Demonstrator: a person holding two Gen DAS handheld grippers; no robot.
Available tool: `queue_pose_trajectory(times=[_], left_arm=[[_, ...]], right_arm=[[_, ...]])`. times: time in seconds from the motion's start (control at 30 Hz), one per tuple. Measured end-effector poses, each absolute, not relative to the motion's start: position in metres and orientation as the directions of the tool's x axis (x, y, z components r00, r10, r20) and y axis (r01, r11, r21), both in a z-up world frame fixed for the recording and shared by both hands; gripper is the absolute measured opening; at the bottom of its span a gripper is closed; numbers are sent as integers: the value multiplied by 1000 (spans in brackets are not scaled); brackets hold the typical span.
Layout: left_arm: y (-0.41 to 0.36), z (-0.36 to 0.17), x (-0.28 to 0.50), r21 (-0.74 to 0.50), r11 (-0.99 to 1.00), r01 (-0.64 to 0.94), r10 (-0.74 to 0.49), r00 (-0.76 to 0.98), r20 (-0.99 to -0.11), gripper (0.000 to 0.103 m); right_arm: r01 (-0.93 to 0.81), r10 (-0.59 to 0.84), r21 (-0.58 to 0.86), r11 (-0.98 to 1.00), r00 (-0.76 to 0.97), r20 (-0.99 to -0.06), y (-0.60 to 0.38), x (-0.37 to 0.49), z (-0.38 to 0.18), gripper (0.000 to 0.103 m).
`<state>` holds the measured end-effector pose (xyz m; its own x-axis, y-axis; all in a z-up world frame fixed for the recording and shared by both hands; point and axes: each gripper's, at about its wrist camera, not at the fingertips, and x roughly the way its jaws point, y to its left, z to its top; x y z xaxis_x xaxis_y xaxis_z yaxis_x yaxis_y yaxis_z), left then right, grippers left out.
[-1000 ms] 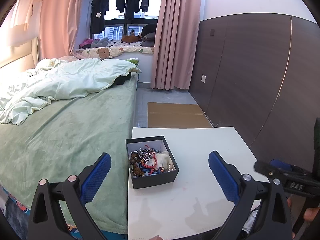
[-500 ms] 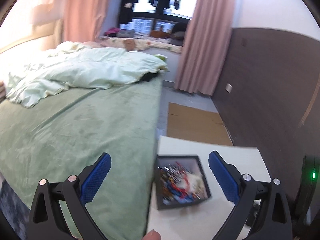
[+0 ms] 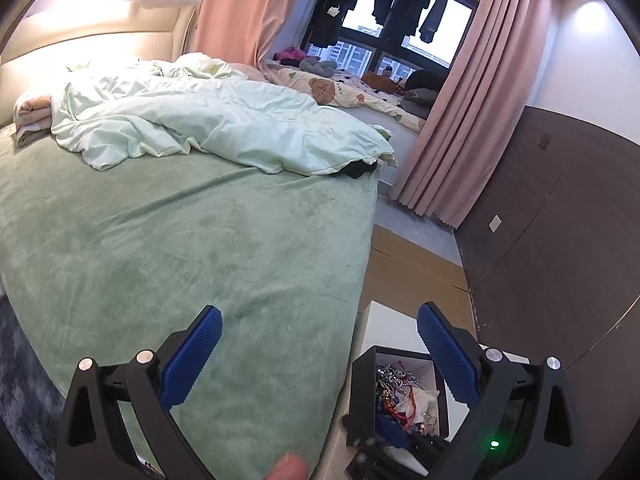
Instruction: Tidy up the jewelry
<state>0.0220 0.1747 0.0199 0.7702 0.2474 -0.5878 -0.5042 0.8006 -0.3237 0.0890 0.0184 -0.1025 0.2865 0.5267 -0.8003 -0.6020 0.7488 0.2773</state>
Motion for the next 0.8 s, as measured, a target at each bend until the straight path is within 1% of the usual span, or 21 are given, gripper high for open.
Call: queue_pose_trajectory(times=[0.03, 0.07, 0.1, 0.17, 0.27, 0.33, 0.37, 0.4, 0.43, 0.47, 0.5, 0.53, 0.57, 0.6, 0.63, 0.8], left_arm=[[174, 19, 22, -322, 802, -503, 246, 769, -589, 95], [172, 20, 21, -319, 805, -500, 243, 769, -591, 95], [171, 19, 21, -316, 808, -497, 241, 769, -593, 95], [166, 19, 22, -304, 818, -489, 238, 767, -595, 95], [161, 16, 25, -293, 828, -479, 227, 763, -605, 95], [157, 13, 28, -287, 836, -468, 213, 758, -616, 95], [154, 12, 29, -285, 841, -460, 204, 757, -621, 95], [151, 11, 30, -282, 846, -453, 197, 756, -624, 95], [149, 10, 32, -278, 849, -449, 194, 755, -626, 95], [146, 9, 33, -273, 853, -444, 191, 754, -629, 95], [143, 8, 34, -271, 857, -439, 187, 754, -630, 95], [142, 7, 35, -272, 858, -435, 182, 754, -632, 95], [140, 6, 36, -274, 860, -431, 176, 754, -633, 95], [138, 6, 37, -274, 862, -427, 172, 754, -634, 95], [134, 5, 39, -268, 867, -421, 169, 753, -636, 95], [123, -2, 48, -240, 881, -407, 166, 742, -649, 95]], right_arm=[[-591, 517, 275, 759, 289, -806, 16, 92, -103, 10], [-577, 532, 305, 758, 276, -801, 11, 95, -105, 9], [-542, 573, 380, 750, 245, -782, -2, 102, -106, 8], [-513, 626, 450, 731, 240, -742, -19, 108, -99, 6], [-420, 717, 592, 688, 265, -645, -63, 119, -83, 4], [-312, 789, 726, 613, 282, -546, -111, 133, -81, 4], [-272, 806, 763, 586, 289, -516, -125, 137, -82, 5], [-202, 816, 805, 557, 312, -486, -150, 144, -88, 9], [-150, 807, 818, 555, 336, -485, -170, 148, -92, 11], [-112, 788, 814, 570, 354, -503, -182, 151, -94, 20], [-71, 779, 820, 568, 367, -508, -198, 156, -98, 36], [-47, 797, 846, 531, 368, -479, -210, 160, -102, 44], [-27, 813, 870, 493, 372, -449, -219, 162, -104, 58], [-24, 823, 887, 461, 385, -417, -227, 166, -103, 59], [-40, 826, 889, 457, 391, -407, -230, 167, -99, 59], [-91, 826, 864, 495, 357, -436, -213, 169, -94, 59]])
